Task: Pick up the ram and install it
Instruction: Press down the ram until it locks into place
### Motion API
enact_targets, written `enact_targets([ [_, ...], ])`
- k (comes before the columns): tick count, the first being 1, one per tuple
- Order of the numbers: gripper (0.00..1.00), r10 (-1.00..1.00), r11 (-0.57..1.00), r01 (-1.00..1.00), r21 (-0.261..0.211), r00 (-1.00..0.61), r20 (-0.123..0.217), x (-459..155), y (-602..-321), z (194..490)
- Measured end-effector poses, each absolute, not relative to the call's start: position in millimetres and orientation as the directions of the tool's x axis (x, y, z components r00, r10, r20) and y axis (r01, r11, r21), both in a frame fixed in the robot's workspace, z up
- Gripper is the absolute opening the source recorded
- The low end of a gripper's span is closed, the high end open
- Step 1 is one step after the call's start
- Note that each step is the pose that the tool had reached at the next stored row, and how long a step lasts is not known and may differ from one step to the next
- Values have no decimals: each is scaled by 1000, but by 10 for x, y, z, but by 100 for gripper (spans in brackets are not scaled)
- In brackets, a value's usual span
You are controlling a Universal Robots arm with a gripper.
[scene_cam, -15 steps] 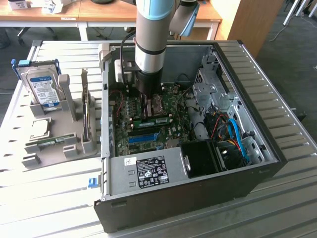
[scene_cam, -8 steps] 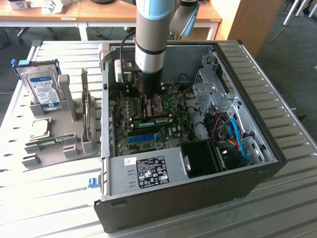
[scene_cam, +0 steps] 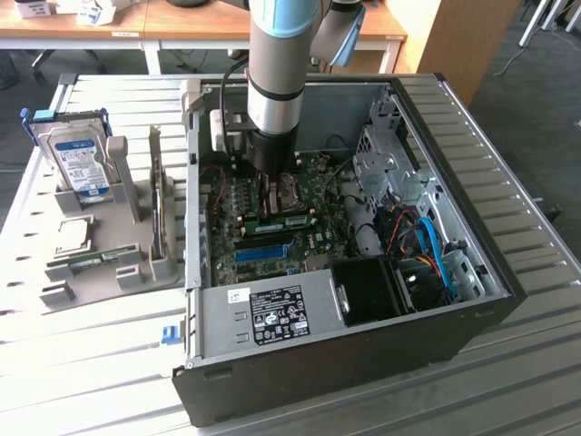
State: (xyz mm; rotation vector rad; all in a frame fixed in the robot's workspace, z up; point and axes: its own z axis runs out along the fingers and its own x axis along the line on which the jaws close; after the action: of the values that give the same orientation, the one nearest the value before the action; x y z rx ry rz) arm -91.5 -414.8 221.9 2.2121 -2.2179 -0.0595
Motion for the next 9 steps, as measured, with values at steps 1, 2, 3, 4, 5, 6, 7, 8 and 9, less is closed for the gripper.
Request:
enact_targets([
  [1, 11, -1000, 2, -999, 33, -3, -21, -915, -4148, 2219],
  [2, 11, -1000, 2, -999, 33, -3, -21, -915, -4148, 2221],
  [3, 11, -1000, 2, -999, 32, -3, -22, -915, -4147, 2227],
  [4, 11, -1000, 2, -999, 32, -3, -22, -913, -4146, 2241],
  [5, 11, -1000, 2, -999, 33, -3, -21, -914, -4147, 2270],
  [6, 11, -1000, 2, -999, 33, -3, -21, -915, -4148, 2297],
  [7, 11, -1000, 2, -999, 33, -3, -21, -915, -4148, 2323],
  [8, 11, -1000, 2, -999, 33, -3, -21, -915, -4148, 2350],
  [9, 11, -1000, 2, -999, 33, -3, -21, -915, -4148, 2379],
])
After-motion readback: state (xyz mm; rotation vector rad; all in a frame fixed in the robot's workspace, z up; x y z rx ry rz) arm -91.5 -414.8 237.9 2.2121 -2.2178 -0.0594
